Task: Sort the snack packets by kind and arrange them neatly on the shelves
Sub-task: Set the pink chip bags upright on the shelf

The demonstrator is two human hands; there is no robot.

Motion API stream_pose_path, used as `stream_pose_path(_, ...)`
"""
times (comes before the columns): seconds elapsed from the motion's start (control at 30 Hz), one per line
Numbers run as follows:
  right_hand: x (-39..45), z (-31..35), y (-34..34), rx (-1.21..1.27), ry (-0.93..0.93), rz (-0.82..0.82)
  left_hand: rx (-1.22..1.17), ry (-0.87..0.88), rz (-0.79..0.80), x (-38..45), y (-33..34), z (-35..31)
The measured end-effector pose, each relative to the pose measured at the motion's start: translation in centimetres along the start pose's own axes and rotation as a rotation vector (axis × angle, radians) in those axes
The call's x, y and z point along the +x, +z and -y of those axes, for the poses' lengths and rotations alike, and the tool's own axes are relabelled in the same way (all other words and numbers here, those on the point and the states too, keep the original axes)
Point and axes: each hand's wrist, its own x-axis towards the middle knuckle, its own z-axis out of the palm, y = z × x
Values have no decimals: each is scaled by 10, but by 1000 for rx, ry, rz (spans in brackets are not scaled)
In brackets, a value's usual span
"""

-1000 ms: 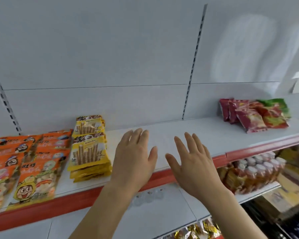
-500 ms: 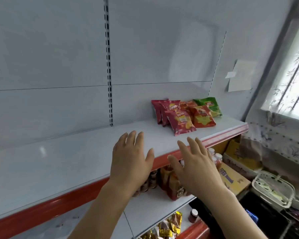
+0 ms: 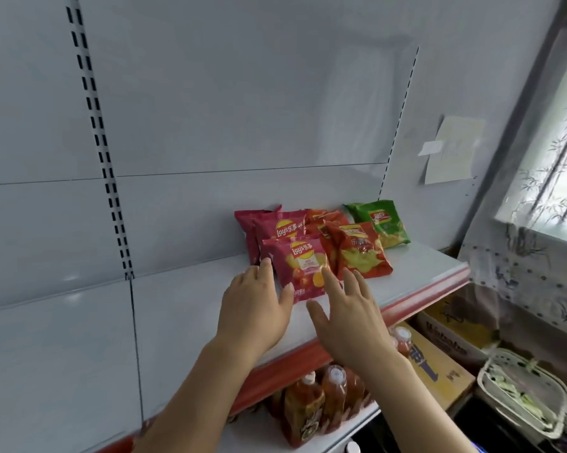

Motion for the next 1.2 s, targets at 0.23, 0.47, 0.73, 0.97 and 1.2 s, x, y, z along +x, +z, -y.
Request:
stream_pose_path(0.23, 63, -20, 23, 27, -168, -18, -234, -241, 70, 46, 28, -17)
stream_pose_path(0.47, 71, -34, 23, 481, -460, -223, -738, -456, -299, 58, 27, -28)
stream_pose_path(0.73, 128, -35, 22, 497, -323, -122, -672, -568, -450, 40, 15, -11)
stream_pose_path(0.97, 158, -11, 41, 360, -239, 31, -690, -633, -480, 25, 9, 8)
stream_pose_path(1.2, 132, -17, 5, 818, -349, -198, -616, -664, -607, 22, -7, 24)
